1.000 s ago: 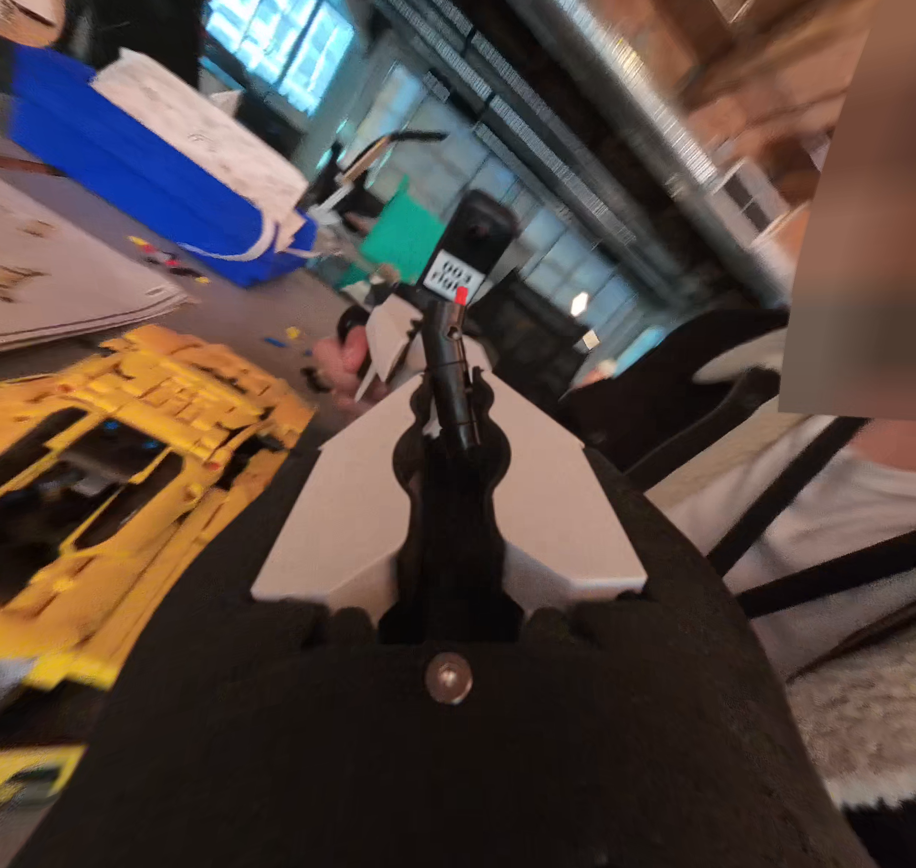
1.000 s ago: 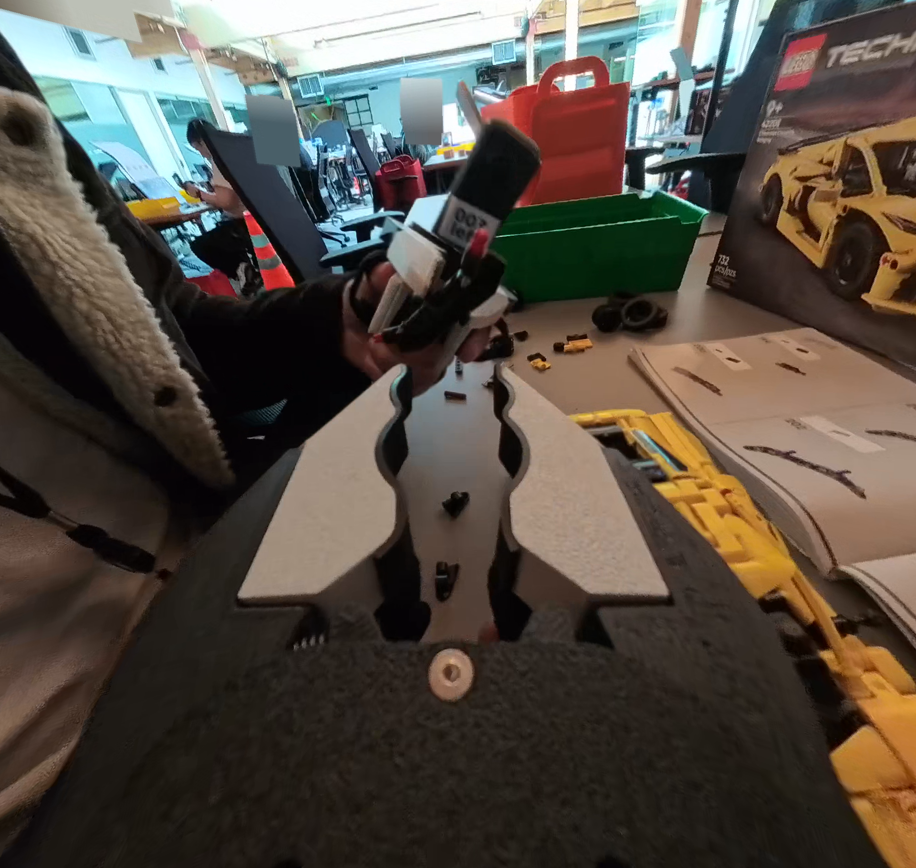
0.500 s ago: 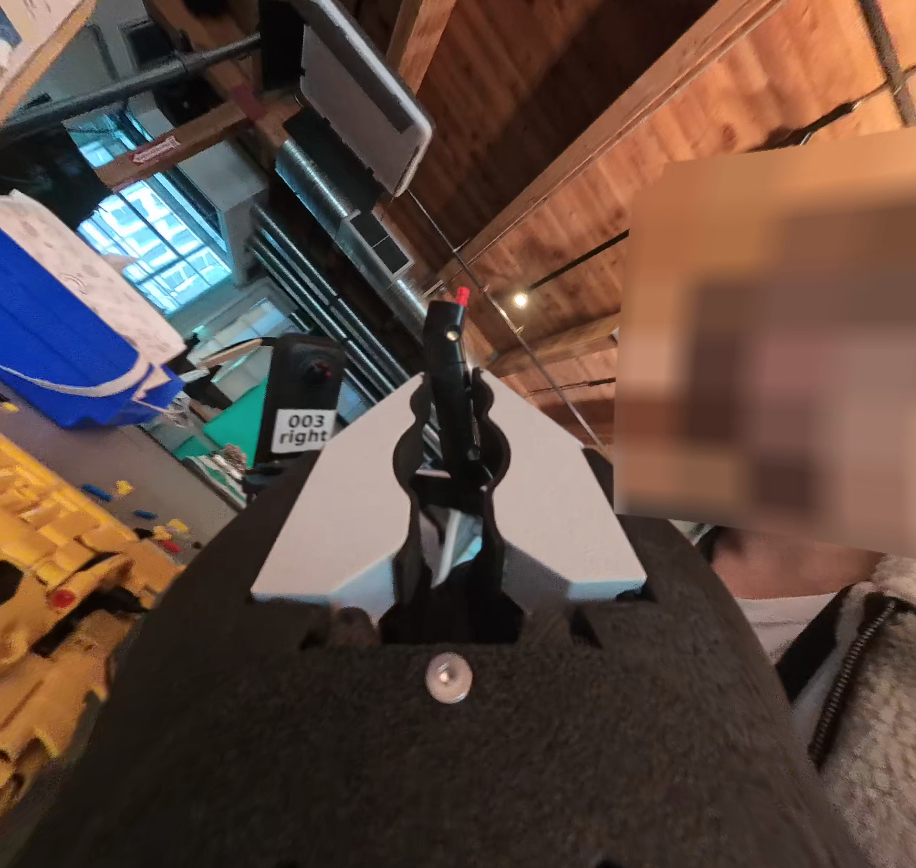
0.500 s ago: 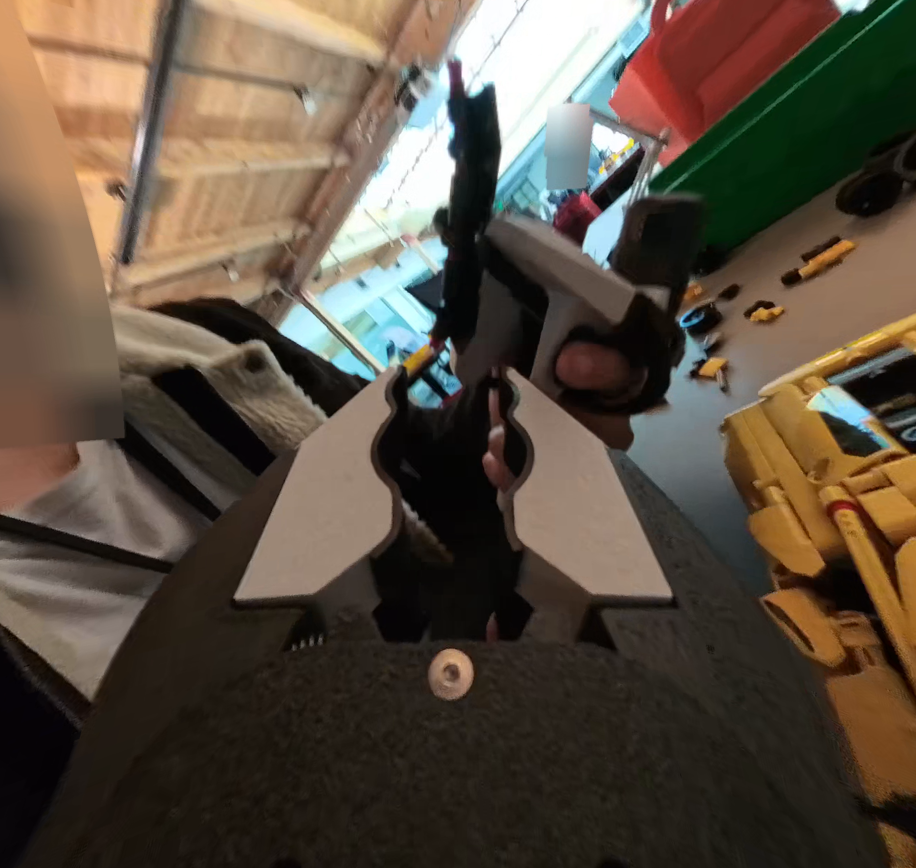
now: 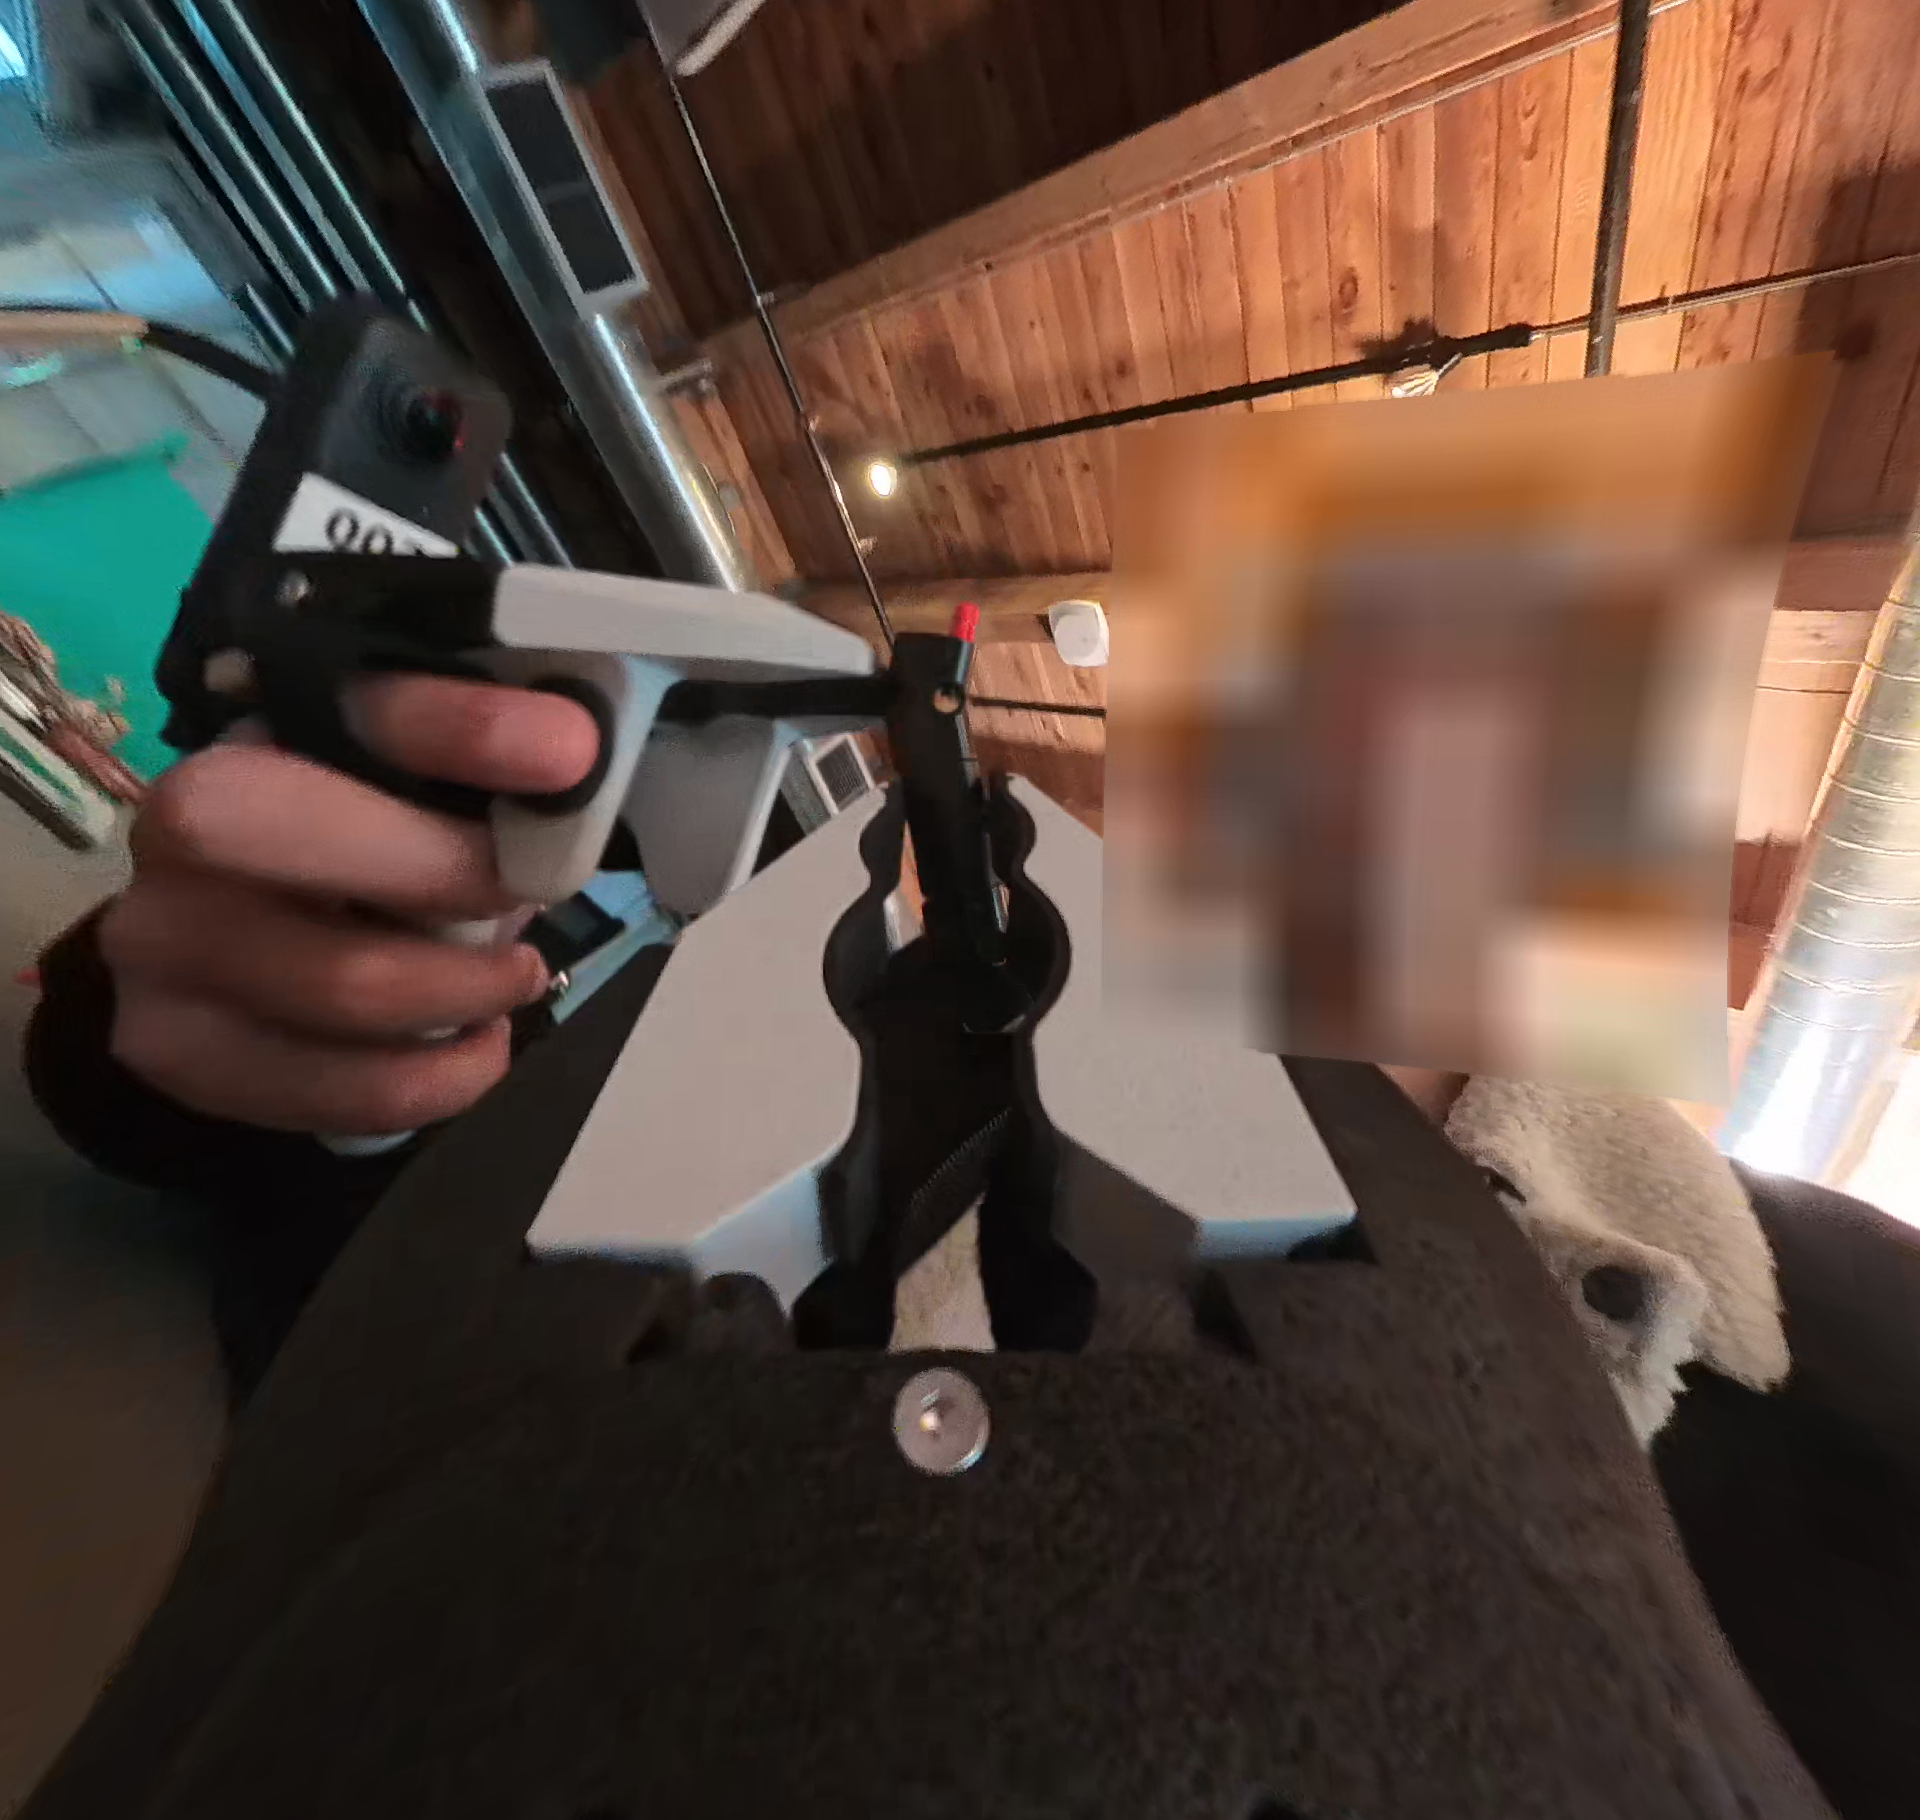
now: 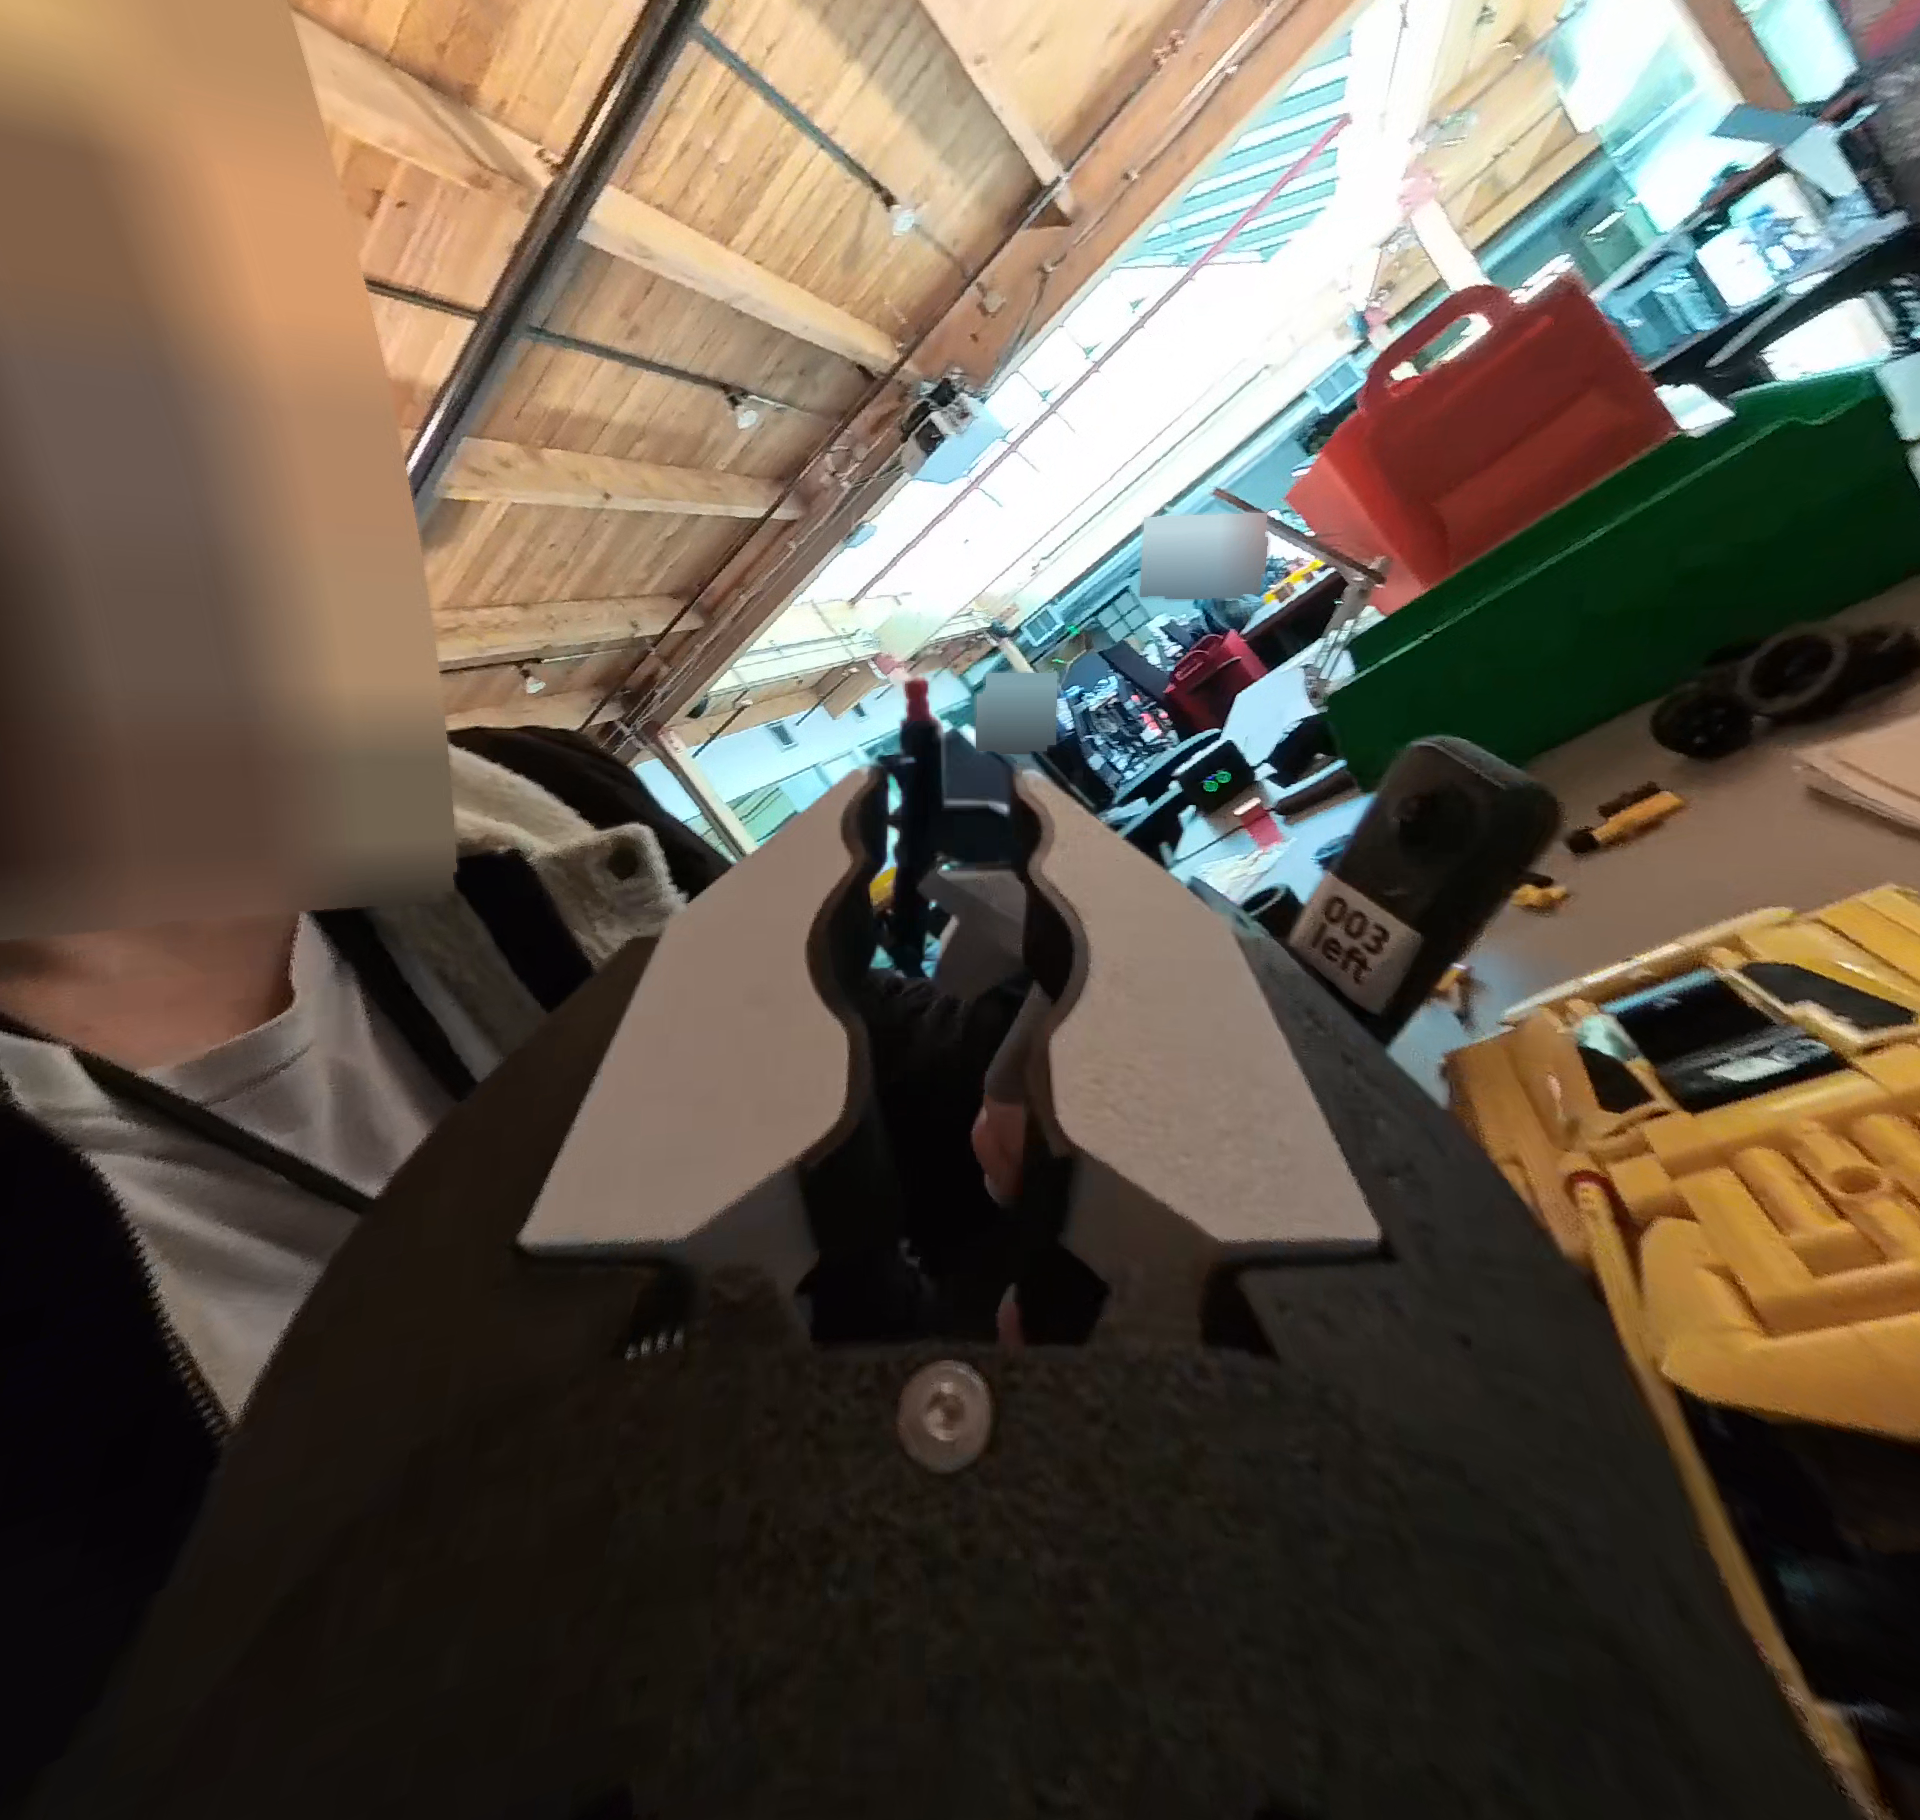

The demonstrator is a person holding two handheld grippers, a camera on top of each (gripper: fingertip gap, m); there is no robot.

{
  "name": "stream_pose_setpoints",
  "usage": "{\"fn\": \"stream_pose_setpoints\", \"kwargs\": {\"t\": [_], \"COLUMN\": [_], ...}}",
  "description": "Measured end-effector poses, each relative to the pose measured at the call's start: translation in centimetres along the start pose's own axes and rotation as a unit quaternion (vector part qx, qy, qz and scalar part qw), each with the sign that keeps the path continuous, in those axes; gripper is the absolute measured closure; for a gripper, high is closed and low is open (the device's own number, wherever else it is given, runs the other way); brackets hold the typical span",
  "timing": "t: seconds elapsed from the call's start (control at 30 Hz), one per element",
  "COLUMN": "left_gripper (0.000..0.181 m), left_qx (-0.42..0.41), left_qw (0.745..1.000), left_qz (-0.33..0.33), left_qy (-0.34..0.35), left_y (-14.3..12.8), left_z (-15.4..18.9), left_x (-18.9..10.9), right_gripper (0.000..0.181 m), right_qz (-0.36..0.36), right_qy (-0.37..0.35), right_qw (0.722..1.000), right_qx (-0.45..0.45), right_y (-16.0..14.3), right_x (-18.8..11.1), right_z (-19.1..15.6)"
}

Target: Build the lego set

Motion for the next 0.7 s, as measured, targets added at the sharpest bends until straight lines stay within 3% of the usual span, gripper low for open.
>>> {"fn": "stream_pose_setpoints", "kwargs": {"t": [0.03,0.07,0.13,0.23,0.37,0.47,0.63,0.7], "left_gripper": [0.165,0.165,0.166,0.166,0.165,0.165,0.173,0.173], "left_qx": [-0.008,-0.012,-0.010,0.061,0.196,0.194,0.182,0.182], "left_qw": [1.000,1.000,1.000,0.993,0.941,0.921,0.913,0.919], "left_qz": [-0.007,-0.012,-0.017,-0.046,-0.174,-0.248,-0.254,-0.220], "left_qy": [-0.001,-0.003,0.004,0.087,0.213,0.229,0.262,0.273], "left_y": [-0.3,-0.6,-0.8,-0.5,-2.2,-4.5,-4.6,-3.5], "left_z": [-0.1,-0.2,-0.3,-1.9,-3.7,-4.7,-6.0,-6.2], "left_x": [0.2,0.3,0.3,-0.4,-1.7,-1.9,-2.3,-2.3], "right_gripper": [0.163,0.172,0.173,0.174,0.175,0.174,0.174,0.172], "right_qz": [-0.005,-0.011,-0.019,-0.043,-0.104,-0.142,-0.166,-0.142], "right_qy": [0.007,0.012,0.015,-0.022,-0.059,-0.063,-0.115,-0.147], "right_qw": [1.000,1.000,1.000,0.999,0.990,0.986,0.979,0.979], "right_qx": [-0.003,-0.009,-0.012,0.007,0.073,0.065,0.020,-0.016], "right_y": [-0.2,-0.4,-0.5,-0.7,-1.8,-2.4,-3.2,-2.8], "right_x": [0.0,0.0,0.0,-0.7,-2.3,-2.9,-2.8,-2.2], "right_z": [-0.3,-0.4,-0.6,0.5,2.1,1.9,3.0,3.8]}}
Point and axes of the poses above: each gripper's, where its closed fingertips meet, x out along the fingers, y out of its top, z = x × y across the jaws, the point moved 1 cm from there along -x, back along the fingers, and after that the axes turned 6 degrees about x, right-handed, at the moved point
